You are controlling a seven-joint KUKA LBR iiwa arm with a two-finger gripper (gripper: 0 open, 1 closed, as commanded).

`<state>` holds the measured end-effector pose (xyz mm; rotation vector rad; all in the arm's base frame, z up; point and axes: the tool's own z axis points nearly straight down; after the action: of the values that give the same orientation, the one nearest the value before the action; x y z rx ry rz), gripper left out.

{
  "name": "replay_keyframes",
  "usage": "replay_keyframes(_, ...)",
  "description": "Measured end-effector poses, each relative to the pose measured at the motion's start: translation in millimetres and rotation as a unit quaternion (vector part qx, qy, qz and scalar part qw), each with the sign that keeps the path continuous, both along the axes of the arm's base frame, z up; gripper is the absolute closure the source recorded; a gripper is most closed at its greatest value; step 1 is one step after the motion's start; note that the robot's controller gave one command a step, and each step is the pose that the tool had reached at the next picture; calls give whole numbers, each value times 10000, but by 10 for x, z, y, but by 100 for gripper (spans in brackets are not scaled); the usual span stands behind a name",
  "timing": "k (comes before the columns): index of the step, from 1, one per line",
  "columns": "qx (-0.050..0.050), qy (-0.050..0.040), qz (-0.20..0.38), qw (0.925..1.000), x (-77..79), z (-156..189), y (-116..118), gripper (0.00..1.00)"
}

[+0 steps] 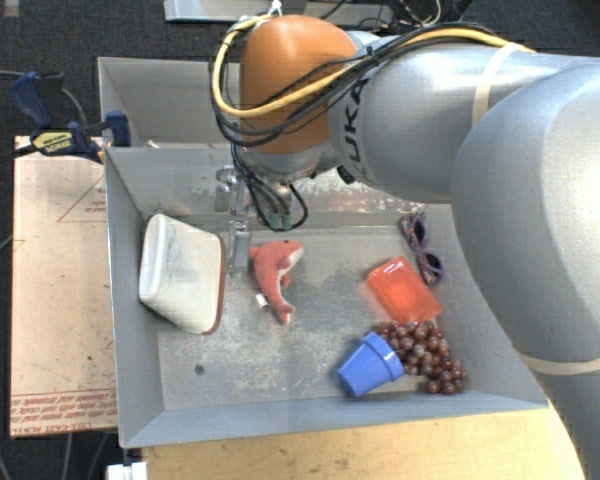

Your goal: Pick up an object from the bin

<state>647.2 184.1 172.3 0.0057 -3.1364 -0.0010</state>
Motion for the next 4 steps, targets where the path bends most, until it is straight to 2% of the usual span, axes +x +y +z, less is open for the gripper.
replay_keyframes(1,5,-33,-11,10000,13,54,-7,0)
replay_keyframes(2,16,-42,39,10000,-373,-149,-296,0)
replay_keyframes(3,9,-22,894,9960,-453,-334,-556,0)
replay_keyframes(4,7,-53,1797,9837,-338,-533,-650,0)
